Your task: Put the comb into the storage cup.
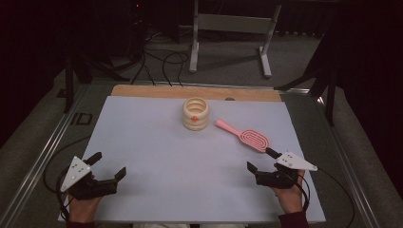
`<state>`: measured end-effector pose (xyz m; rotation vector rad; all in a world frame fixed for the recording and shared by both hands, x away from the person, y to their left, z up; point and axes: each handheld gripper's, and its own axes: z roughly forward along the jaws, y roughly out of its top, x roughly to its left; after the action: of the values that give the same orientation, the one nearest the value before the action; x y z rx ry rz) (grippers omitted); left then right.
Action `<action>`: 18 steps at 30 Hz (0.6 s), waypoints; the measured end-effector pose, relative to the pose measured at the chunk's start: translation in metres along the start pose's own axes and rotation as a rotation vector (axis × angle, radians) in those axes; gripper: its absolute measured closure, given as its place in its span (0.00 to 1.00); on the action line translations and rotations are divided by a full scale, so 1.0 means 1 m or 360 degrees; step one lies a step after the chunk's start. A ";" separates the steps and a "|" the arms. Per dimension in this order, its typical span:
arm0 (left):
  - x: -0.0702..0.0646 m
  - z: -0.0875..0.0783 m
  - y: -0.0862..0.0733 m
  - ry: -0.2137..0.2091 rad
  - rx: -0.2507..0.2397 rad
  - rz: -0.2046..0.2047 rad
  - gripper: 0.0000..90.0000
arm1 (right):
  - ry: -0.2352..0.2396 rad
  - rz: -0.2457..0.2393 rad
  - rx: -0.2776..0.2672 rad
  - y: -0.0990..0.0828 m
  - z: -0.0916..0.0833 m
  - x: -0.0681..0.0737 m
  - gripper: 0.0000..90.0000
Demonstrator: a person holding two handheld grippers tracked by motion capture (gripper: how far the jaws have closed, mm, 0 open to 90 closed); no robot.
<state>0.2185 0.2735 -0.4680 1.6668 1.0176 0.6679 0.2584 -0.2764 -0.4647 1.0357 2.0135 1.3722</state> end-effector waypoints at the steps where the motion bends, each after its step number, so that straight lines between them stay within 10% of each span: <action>1: 0.000 0.000 0.000 0.0002 0.0000 -0.0002 0.00 | -0.0004 0.0001 0.0007 0.000 0.001 0.000 0.11; 18: -0.003 0.003 -0.003 -0.0002 0.0018 0.0014 0.00 | -0.0019 -0.0006 0.0062 0.017 0.015 -0.005 0.15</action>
<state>0.2182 0.2701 -0.4720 1.6821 1.0155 0.6680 0.2775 -0.2683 -0.4545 1.0539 2.0401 1.3268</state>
